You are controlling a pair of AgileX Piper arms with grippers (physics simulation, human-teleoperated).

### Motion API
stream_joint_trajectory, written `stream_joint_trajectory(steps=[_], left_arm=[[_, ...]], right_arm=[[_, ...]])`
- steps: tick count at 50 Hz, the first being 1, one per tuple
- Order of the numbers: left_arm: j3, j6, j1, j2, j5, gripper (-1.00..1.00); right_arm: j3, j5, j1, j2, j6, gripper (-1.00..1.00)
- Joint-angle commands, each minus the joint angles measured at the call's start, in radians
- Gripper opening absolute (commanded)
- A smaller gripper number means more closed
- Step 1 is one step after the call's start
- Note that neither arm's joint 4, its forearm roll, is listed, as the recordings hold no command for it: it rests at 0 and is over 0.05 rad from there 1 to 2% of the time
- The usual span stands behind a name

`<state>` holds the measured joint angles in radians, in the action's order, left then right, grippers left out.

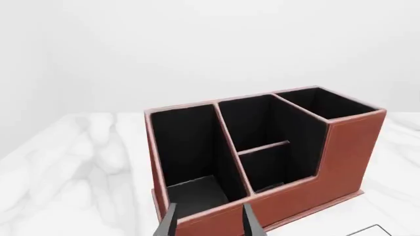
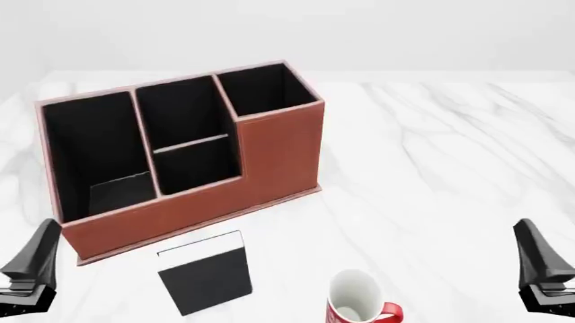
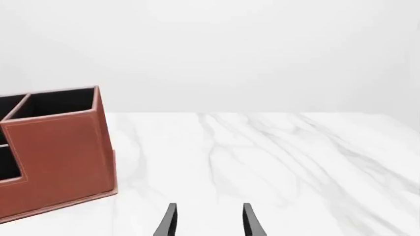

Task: Pick up the book and place it in the front compartment of the caddy.

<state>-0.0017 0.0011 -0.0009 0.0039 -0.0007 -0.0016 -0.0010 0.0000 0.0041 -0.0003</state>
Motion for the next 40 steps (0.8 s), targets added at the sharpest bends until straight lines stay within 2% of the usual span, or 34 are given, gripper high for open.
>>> stream_joint_trajectory(steps=[1,29,31,40], left_arm=[[-0.003,0.002,-0.002,0.006,-0.001,1.0],[-0.004,0.021,-0.008,0.0,0.003,1.0],[0.0,0.023,-0.012,0.036,-0.035,1.0],[-0.019,0.024,-0.023,-0.002,0.034,1.0]], right_arm=[[-0.002,-0.002,-0.003,0.009,0.001,1.0],[-0.002,-0.002,-0.008,0.008,0.004,1.0],[-0.002,-0.002,-0.008,0.007,0.004,1.0],[-0.002,-0.002,-0.007,0.007,0.003,1.0]])
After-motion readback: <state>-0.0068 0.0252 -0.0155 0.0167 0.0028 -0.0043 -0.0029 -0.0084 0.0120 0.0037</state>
